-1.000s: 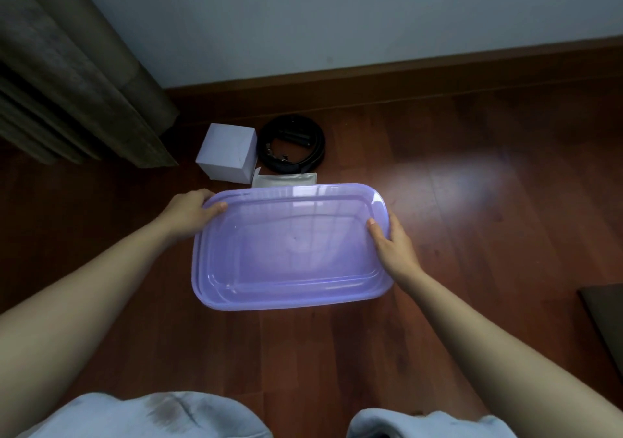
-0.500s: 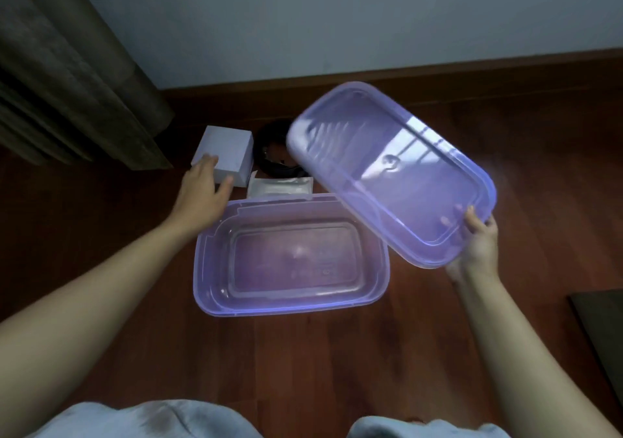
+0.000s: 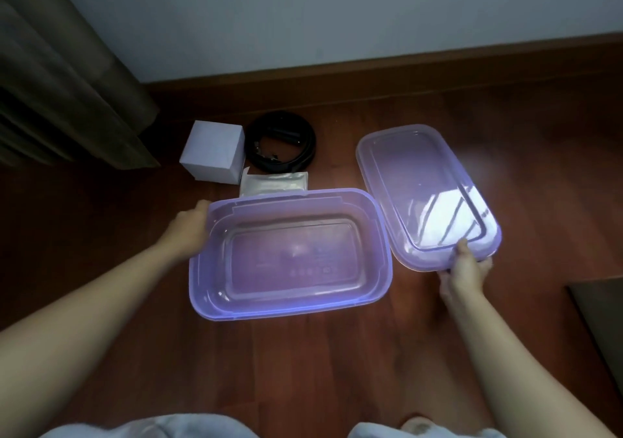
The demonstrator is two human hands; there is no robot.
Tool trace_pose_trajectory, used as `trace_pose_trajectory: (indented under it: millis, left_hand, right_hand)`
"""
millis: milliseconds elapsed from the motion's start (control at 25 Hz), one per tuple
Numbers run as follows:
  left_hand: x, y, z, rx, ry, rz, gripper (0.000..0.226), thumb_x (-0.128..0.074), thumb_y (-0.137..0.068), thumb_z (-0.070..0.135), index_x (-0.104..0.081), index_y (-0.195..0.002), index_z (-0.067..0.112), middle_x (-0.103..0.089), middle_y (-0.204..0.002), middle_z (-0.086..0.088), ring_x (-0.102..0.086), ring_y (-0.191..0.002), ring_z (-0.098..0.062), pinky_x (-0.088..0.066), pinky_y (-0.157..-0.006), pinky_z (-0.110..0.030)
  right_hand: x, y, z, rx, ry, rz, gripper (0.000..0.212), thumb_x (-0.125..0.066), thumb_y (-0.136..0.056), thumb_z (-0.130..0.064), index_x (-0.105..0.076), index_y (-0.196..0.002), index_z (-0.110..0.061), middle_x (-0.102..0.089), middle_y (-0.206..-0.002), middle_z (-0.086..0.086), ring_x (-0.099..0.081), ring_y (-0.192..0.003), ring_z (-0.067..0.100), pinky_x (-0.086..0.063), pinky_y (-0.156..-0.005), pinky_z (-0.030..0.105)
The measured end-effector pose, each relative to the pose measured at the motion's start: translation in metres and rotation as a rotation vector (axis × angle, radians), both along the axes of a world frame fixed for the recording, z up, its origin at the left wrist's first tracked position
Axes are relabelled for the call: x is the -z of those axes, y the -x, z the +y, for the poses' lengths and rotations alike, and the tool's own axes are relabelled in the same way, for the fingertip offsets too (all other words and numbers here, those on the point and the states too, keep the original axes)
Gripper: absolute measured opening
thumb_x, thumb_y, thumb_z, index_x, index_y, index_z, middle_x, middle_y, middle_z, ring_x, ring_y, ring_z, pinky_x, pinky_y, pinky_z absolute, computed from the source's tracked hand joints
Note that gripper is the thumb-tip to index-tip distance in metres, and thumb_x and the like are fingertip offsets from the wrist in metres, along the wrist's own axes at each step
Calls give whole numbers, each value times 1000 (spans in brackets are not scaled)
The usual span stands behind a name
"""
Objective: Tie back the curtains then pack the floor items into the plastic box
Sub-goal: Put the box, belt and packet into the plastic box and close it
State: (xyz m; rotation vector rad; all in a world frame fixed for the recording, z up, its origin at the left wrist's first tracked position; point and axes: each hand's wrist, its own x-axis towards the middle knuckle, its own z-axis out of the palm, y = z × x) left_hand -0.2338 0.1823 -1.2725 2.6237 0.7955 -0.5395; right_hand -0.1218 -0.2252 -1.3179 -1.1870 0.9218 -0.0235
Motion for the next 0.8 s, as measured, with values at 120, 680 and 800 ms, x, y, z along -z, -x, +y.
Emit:
trace_pose_trajectory:
  millis: [120, 680, 800]
  left_hand:
    - [1, 1, 0, -4, -1, -17, 43, -50, -88, 2, -39, -130, 8, -59, -113, -26, -59, -100, -44, -50, -80, -44]
    - [-13, -64, 9, -27, -84, -287, 64, -50, -93, 29, -20, -147, 16, 0, -158, -14, -7, -143, -36, -26, -111, -50]
    - [-5, -80, 19, -43, -96, -200, 77, -51, -90, 47, -10, -150, 21, 13, -157, -15, 9, -144, -38, -13, -115, -52]
  right_hand:
    - [2, 3, -4, -212, 491, 375, 65, -61, -87, -23, -31, -141, 0, -28, -146, 22, -44, -125, 37, -37, -103, 38]
    - [-26, 8, 85, -1343, 1021, -68, 91, -52, -73, 5, -12, -150, -23, -58, -88, 20, -58, -92, 45, -38, -67, 36]
    - [-31, 12, 89, -1323, 1034, -43, 91, -48, -72, 7, -12, -149, -24, -59, -86, 22, -58, -87, 45, -35, -64, 35]
